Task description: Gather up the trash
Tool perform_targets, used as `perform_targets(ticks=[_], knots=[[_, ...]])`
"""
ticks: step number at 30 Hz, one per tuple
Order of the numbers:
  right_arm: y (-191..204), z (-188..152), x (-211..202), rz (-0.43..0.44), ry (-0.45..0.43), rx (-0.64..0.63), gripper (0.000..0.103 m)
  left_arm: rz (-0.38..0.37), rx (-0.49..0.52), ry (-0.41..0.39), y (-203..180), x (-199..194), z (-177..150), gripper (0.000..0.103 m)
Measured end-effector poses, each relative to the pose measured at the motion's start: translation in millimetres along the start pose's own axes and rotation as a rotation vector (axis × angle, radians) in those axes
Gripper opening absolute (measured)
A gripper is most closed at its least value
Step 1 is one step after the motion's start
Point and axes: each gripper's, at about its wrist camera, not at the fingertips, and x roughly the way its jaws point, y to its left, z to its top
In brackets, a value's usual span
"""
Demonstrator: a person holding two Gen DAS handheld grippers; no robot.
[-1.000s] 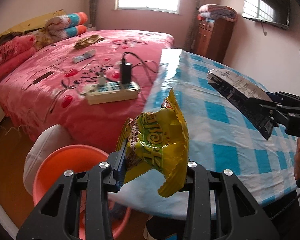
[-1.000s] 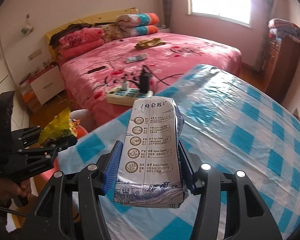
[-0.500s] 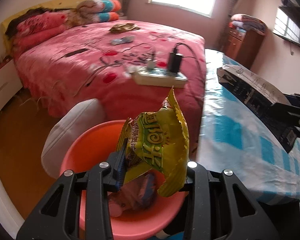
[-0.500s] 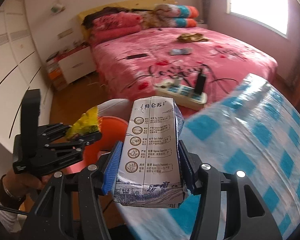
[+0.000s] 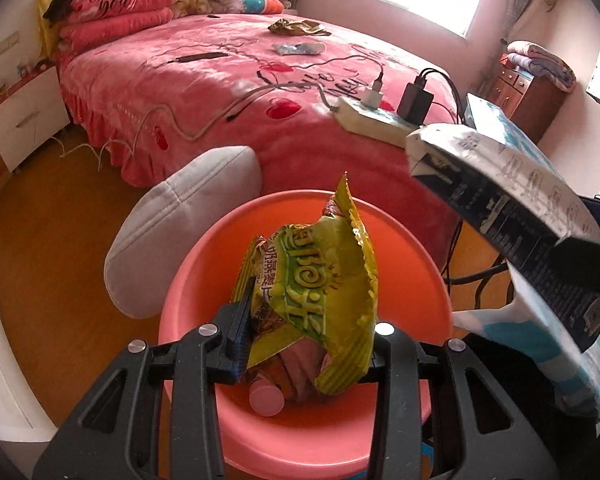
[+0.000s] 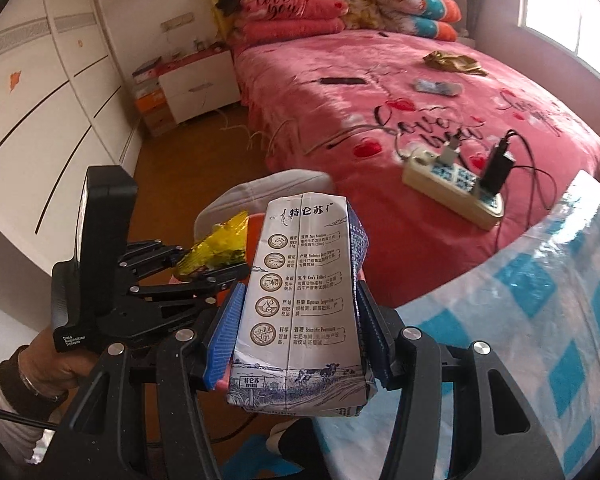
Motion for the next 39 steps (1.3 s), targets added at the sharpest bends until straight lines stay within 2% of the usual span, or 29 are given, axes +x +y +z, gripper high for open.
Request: perform_targets(ticks=[9,11,12,13,15,18,22,30,39], knots=[[4,-1,24,0.006,0.041,-0.002,0.056,0.021,0.004,0.028,2,13,-5,0.038],[4,-3,28,-0.009,0.049,-0.007,0.056,0.032,0.008,0.039,1,16,-5,0.044],[5,-4,28,-0.021,0.049,-0.009,0.058,0.038,0.004,0.041,1,17,-5,0.055],[4,-5,31,-0.045,0.054,-0.009,0.066,0.044,0.002,0.039,0,17,-5,0.065],[1,-8,32,-0.058,0.059,0.005,0.076,0.063,0.015,0.028,-3,15,-5,0.070],[-8,-12,27,-0.049,0.045,0.050,0.079,0.092,0.036,0.021,-7,13,-4,0.082],[-16,-15,10,-0.083,0.001,0.072,0.089,0.140,0.064,0.007,-14,9,0,0.087],[-25,-25,-13,-0.164,-0.029,0.072,0.089,0.198,0.118,-0.008,-31,1,6,0.089],[-46,-39,-50,-0.234,-0.078,0.123,0.090,0.196,0.178,-0.064,-59,-18,15,0.090]])
